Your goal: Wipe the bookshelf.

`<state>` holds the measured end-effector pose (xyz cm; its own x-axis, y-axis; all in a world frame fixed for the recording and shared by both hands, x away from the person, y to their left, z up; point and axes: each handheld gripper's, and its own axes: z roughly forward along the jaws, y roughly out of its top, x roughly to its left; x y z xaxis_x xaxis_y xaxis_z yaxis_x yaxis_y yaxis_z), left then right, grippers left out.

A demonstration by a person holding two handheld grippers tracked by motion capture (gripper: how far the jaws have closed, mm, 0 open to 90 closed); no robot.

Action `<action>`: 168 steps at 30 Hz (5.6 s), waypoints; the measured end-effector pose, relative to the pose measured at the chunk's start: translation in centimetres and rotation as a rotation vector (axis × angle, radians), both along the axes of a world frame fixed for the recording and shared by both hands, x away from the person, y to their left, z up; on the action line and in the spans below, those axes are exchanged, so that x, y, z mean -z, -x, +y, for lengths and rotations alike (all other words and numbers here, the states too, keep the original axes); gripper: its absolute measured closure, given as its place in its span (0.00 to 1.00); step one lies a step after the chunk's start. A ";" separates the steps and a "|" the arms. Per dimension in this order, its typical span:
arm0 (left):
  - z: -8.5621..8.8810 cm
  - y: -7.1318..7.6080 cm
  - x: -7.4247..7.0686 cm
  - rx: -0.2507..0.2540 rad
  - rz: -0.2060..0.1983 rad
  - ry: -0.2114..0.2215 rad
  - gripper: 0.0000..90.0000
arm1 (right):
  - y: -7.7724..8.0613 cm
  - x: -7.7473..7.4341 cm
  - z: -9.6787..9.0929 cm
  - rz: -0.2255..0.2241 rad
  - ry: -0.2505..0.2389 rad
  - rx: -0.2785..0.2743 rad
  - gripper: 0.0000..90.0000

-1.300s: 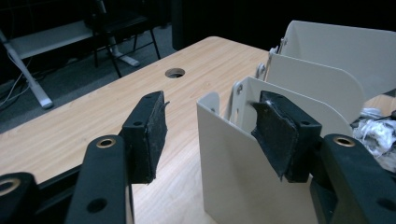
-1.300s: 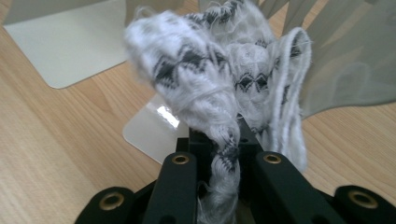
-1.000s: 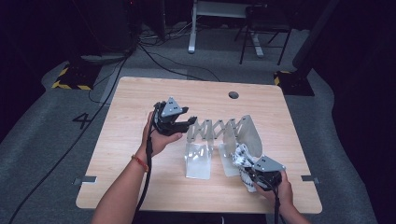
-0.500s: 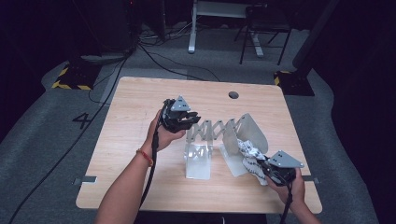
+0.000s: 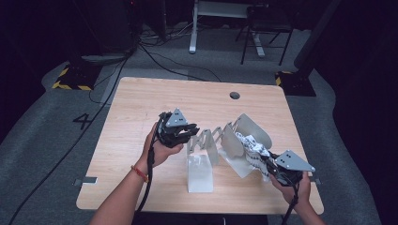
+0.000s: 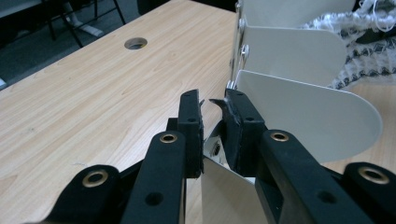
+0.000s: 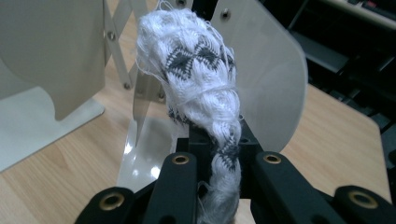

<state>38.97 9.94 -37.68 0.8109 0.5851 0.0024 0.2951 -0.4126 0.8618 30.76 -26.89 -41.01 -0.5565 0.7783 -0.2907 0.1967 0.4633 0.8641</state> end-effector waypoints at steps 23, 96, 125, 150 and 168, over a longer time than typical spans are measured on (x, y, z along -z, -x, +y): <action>0.5 1.1 0.7 -0.019 -0.033 0.077 0.87 | -1.6 -0.4 4.6 -0.030 0.082 -0.172 0.93; 0.8 1.1 1.1 -0.023 -0.025 0.128 0.87 | -1.0 -1.1 1.1 -0.113 0.106 0.026 0.94; 0.8 1.1 1.1 -0.021 -0.025 0.128 0.86 | -4.0 4.6 5.2 0.078 0.275 -0.103 0.94; 0.7 0.9 1.2 -0.016 -0.025 0.124 0.83 | -5.1 5.9 4.2 0.206 0.256 -0.114 0.94; 0.4 1.1 1.4 -0.028 -0.017 0.139 0.80 | -4.3 -3.3 5.0 -0.086 0.091 -0.123 0.95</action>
